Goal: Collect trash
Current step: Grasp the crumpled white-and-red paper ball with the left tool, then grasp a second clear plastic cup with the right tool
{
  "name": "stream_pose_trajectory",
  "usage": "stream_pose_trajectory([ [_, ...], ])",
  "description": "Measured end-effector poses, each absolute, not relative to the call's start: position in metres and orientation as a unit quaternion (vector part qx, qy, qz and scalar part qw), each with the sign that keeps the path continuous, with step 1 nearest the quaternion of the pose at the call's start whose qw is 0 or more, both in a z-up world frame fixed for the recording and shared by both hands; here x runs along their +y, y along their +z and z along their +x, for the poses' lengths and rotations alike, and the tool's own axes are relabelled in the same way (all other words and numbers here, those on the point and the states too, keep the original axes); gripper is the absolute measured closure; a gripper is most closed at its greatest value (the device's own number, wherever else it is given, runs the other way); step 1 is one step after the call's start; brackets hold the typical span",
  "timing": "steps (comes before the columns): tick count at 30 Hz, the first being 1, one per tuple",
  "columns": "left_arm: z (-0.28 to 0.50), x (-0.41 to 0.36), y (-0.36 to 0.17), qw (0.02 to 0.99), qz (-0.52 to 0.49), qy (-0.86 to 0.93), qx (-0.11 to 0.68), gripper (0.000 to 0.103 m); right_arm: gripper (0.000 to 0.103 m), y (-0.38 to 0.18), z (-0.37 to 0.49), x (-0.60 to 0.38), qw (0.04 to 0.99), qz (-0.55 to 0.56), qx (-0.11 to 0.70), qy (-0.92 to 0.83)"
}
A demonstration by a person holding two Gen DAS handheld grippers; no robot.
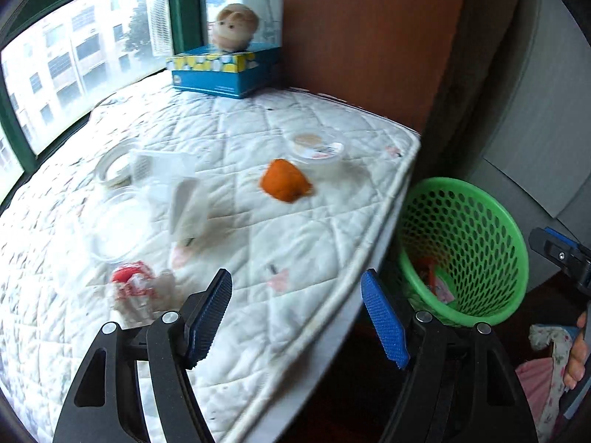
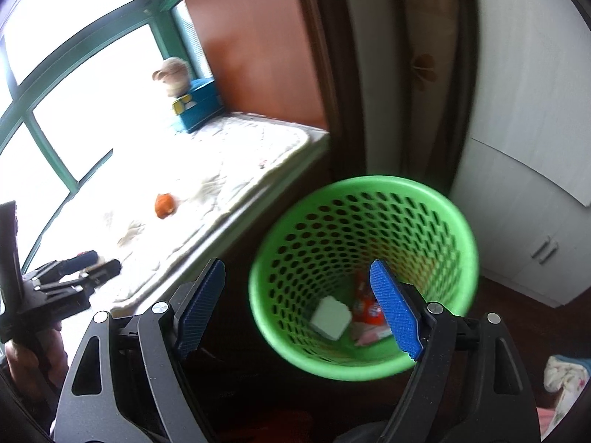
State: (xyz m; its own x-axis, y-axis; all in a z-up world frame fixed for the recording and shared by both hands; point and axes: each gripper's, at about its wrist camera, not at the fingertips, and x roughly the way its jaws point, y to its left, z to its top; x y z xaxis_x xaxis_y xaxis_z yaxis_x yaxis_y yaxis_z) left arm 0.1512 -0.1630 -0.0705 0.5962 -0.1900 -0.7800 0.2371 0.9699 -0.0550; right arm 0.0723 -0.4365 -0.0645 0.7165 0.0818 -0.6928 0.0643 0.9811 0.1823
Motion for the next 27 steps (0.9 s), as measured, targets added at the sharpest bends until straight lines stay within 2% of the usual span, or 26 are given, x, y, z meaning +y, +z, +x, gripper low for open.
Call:
stream_pose_trajectory([
  [6,0.158,-0.097,-0.073,0.907,0.0,-0.041,0.419,0.033,0.022,-0.063,0.086,-0.402,0.921,0.079,0.381,0.034],
  [17,0.179,-0.048,-0.115,0.879,-0.049,-0.036,0.473,0.033,0.022,-0.066,0.111,-0.341,0.913,0.056,0.395,0.081],
  [22,0.181,-0.049,-0.117,0.876,-0.059,-0.067,0.474,0.046,0.022,-0.068,0.121,-0.321,0.91,0.047,0.401,0.096],
  [27,0.175,-0.044,-0.113,0.876,-0.068,-0.08,0.47,0.05,0.022,-0.068,0.131,-0.3,0.906,0.042,0.405,0.113],
])
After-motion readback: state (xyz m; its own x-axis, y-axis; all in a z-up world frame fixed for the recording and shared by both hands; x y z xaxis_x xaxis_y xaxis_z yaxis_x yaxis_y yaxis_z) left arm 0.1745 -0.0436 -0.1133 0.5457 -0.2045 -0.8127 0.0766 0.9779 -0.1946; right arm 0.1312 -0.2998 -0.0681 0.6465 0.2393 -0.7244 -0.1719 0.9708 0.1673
